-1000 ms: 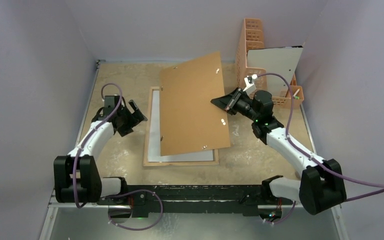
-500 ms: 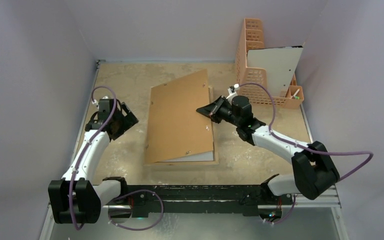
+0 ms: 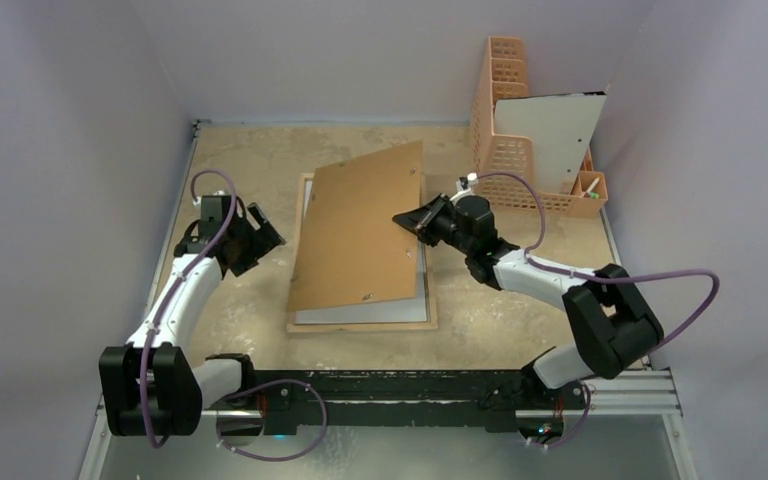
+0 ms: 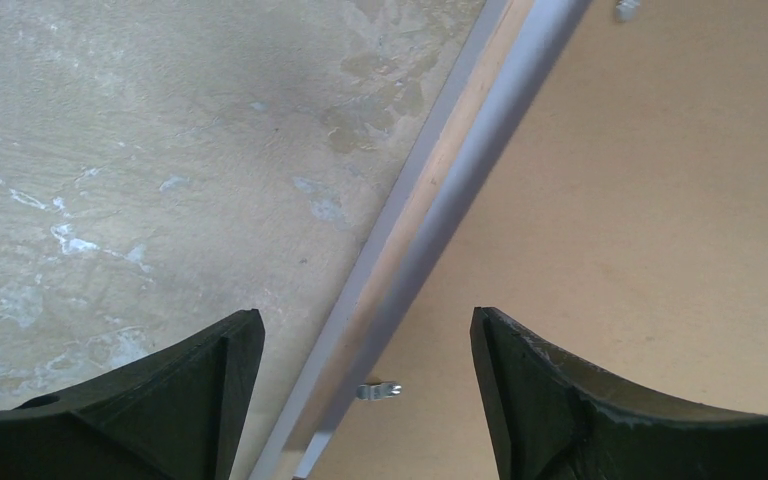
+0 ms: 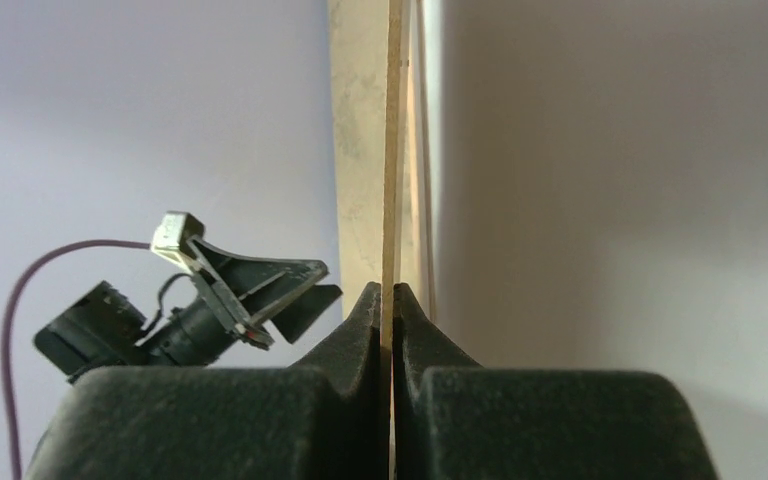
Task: Put the photo into the frame
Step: Place the photo frame item in the photo frame.
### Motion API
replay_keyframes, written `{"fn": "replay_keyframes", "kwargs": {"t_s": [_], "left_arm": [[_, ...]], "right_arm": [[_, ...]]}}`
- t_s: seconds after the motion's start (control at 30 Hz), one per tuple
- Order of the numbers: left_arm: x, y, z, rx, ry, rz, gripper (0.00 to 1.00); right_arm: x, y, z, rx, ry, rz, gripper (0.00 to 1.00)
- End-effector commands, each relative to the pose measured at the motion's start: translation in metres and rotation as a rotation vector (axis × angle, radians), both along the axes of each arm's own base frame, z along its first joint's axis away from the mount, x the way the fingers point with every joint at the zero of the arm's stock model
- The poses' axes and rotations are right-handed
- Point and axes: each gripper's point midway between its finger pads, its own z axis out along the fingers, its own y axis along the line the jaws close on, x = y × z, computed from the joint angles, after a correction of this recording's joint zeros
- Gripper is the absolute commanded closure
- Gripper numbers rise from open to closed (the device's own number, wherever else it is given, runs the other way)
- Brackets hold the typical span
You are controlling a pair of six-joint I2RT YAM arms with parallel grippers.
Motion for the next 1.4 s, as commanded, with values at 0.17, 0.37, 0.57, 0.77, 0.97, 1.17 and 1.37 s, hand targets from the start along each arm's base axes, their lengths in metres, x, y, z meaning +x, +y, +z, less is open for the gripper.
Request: {"fn": "replay_keyframes", "kwargs": {"t_s": [0.17, 0.37, 0.57, 0.77, 0.97, 1.17, 1.37], "left_arm": [[0.004, -0.005, -0.006, -0.015, -0.017, -0.025, 0.22], [0.005, -0.006, -0.011, -0.017, -0.006, -0.029, 0.23], [0.005, -0.01, -0.018, -0.037, 0.01, -0.044, 0.23], [0.006, -0.013, -0.023, -0.051, 0.017, -0.057, 0.23], [0.01, -0.024, -0.033, -0.1, 0.031, -0.099, 0.23], [0.014, -0.033, -0.041, -0.147, 0.05, -0.136, 0.22], [0.013, -0.036, -0.048, -0.163, 0.064, -0.148, 0.22]], "right_arm": [[-0.001, 0.017, 0.027, 0.052, -0.09, 0.098, 1.0], [-0.001, 0.022, 0.019, 0.035, -0.115, 0.147, 1.0], [-0.003, 0.019, 0.011, 0.017, -0.124, 0.163, 1.0], [-0.001, 0.006, -0.005, -0.026, -0.078, 0.144, 1.0], [0.001, -0.005, -0.023, -0.062, -0.085, 0.178, 1.0], [0.003, 0.002, -0.027, -0.052, -0.138, 0.226, 1.0], [0.006, 0.004, -0.027, -0.017, -0.174, 0.217, 1.0]]}}
